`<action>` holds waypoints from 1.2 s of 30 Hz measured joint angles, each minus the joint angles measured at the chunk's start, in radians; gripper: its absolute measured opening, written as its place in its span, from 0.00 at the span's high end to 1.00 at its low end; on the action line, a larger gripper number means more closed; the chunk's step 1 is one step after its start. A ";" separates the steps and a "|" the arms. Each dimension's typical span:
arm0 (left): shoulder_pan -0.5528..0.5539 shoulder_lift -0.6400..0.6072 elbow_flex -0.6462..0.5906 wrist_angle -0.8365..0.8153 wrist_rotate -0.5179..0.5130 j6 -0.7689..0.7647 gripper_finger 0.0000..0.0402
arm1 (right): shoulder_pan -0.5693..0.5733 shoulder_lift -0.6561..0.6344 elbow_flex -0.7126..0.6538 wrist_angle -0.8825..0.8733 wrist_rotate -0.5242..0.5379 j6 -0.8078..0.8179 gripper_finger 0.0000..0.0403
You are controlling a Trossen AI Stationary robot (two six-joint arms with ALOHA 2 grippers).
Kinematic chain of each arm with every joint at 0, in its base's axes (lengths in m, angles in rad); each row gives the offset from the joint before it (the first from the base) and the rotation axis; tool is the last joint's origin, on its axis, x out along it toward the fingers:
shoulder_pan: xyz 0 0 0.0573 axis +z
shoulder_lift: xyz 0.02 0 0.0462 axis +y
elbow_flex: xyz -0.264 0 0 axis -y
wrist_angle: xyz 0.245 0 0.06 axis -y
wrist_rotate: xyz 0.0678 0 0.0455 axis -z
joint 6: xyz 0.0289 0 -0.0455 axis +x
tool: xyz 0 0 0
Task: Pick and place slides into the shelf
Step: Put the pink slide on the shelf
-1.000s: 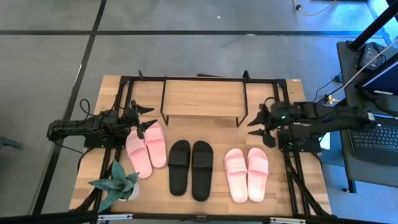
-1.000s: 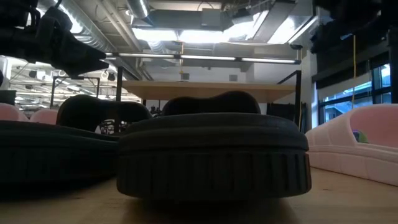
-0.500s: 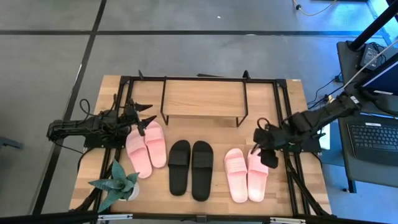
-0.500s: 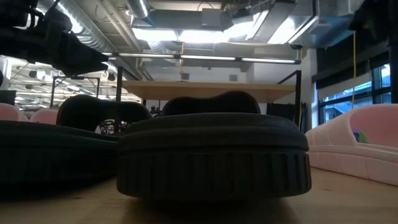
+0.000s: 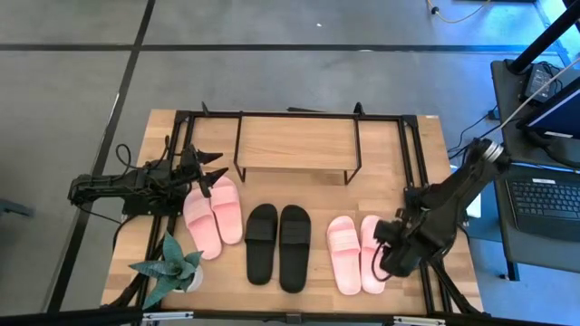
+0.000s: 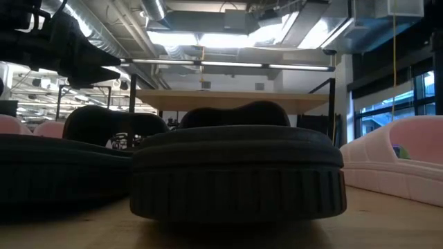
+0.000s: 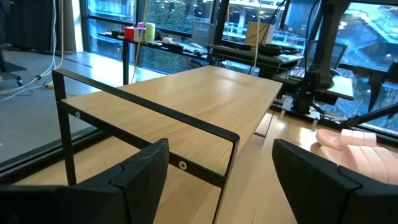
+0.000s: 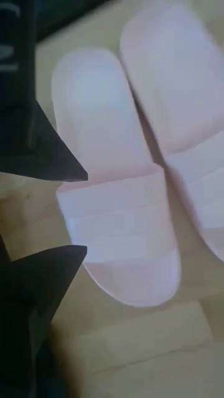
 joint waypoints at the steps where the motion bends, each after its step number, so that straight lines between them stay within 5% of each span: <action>1: 0.000 0.000 0.000 0.000 0.000 0.000 0.31 | 0.004 0.033 0.000 0.016 -0.011 0.001 0.55; 8: 0.000 0.000 0.000 0.000 0.000 0.000 0.31 | 0.043 0.197 0.044 0.050 -0.036 -0.007 0.55; 22: 0.000 0.000 0.000 0.000 0.001 0.003 0.31 | 0.110 0.400 0.234 -0.175 0.093 0.018 0.55; 36: 0.000 0.000 0.000 0.000 0.001 0.003 0.31 | 0.111 0.460 0.144 -0.194 0.154 0.085 0.55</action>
